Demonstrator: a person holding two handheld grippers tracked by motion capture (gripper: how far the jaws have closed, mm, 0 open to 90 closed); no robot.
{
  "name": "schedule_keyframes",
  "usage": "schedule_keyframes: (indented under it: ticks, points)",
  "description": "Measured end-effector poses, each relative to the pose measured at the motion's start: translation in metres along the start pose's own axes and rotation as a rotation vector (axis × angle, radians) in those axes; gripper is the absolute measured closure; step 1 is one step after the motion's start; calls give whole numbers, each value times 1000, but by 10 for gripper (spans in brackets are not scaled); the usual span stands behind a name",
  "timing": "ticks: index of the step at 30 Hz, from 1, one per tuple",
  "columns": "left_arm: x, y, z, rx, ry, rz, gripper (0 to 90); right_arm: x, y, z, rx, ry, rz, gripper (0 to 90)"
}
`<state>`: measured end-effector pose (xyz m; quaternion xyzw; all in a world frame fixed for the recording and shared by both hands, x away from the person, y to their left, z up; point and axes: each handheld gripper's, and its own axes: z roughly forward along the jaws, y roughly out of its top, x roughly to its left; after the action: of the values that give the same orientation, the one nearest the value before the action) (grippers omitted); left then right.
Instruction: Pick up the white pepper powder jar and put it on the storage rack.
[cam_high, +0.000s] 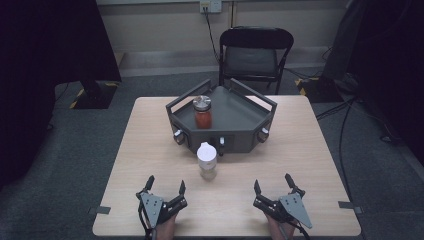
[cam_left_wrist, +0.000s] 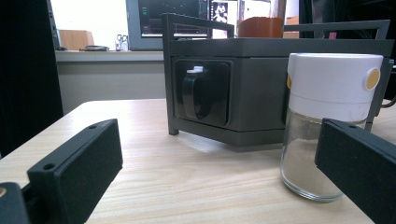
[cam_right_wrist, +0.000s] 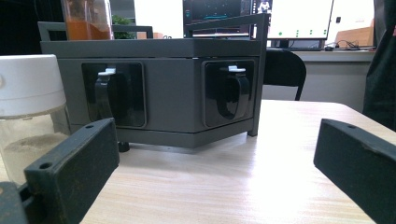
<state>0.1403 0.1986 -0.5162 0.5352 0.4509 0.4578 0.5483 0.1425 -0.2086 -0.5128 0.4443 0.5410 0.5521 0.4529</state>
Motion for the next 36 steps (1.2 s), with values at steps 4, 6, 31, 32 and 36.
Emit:
schedule_keyframes:
  ticks: [4,6,31,32,36]
  points:
    - [0,0,0,0,0,0,2,-4,1,1,6,24,-2,0]
    - [0,0,0,0,0,0,2,-5,3,1,11,33,-1,0]
    - [-1,0,0,1,7,0,2,16,37,14,47,148,-5,0]
    - [-1,0,0,1,7,0,2,17,38,15,45,154,-8,0]
    - [-1,0,0,1,8,0,3,24,43,20,27,184,-12,0]
